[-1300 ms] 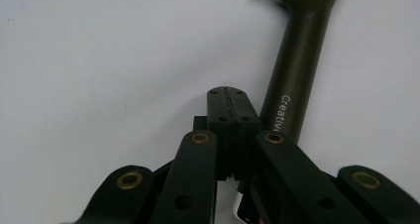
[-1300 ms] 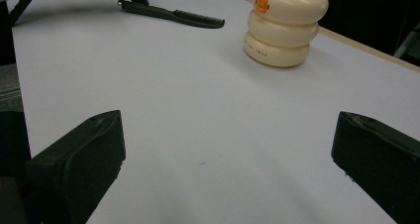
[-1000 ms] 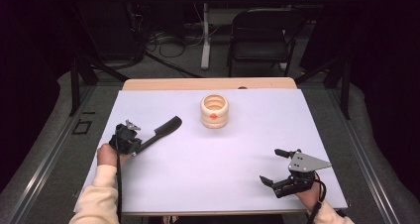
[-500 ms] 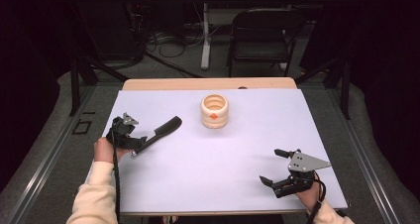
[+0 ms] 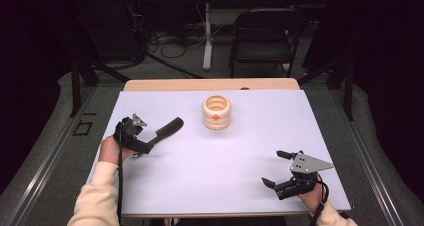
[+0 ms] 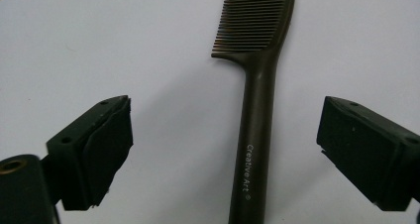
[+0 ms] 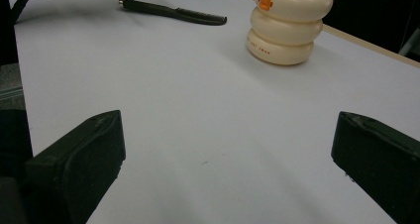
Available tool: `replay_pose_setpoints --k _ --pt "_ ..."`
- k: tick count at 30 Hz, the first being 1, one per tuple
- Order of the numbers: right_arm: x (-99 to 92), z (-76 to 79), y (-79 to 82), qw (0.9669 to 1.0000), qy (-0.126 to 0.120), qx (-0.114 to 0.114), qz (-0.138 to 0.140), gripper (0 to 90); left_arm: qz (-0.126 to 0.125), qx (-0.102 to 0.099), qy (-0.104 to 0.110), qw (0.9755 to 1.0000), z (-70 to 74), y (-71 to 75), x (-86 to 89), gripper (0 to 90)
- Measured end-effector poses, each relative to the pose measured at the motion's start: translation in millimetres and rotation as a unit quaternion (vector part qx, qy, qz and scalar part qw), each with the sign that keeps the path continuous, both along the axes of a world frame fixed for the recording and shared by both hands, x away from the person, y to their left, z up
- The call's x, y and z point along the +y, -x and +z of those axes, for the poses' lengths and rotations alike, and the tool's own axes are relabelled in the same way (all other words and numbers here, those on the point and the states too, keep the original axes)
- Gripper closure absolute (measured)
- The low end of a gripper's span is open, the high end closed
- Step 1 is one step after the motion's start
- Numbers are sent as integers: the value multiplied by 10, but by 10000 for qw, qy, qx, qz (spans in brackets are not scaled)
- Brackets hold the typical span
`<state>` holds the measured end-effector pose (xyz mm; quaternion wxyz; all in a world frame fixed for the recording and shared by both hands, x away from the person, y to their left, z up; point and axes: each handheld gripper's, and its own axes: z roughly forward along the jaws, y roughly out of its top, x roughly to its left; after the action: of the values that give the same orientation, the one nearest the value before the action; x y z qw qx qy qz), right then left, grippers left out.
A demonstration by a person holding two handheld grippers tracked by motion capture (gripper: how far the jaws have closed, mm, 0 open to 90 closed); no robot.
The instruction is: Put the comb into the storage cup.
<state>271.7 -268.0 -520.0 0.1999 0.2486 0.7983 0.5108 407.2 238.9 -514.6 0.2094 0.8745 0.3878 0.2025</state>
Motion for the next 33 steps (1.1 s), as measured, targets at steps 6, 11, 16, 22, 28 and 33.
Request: replay_pose_setpoints --k 6,11,16,22,28,33 --pt "3 -2 -1 10000 6 1 3 0 -84 119 -139 9998 -32 -52 -96 11" --pt "4 -2 -2 10000 7 2 7 0 -120 130 -254 9995 -43 -94 -162 0" --pt "6 -4 -5 10000 18 5 10 0 -173 205 -571 9980 -75 -119 -239 0" --pt "15 -6 -5 10000 15 24 25 0 -369 306 -509 9976 -53 -145 -329 248" --pt "15 -8 -7 10000 27 27 31 0 -490 443 -734 9951 -54 -168 -368 448" --pt "19 -10 -8 10000 34 40 33 0 -556 634 -860 9927 -93 -215 -378 535"
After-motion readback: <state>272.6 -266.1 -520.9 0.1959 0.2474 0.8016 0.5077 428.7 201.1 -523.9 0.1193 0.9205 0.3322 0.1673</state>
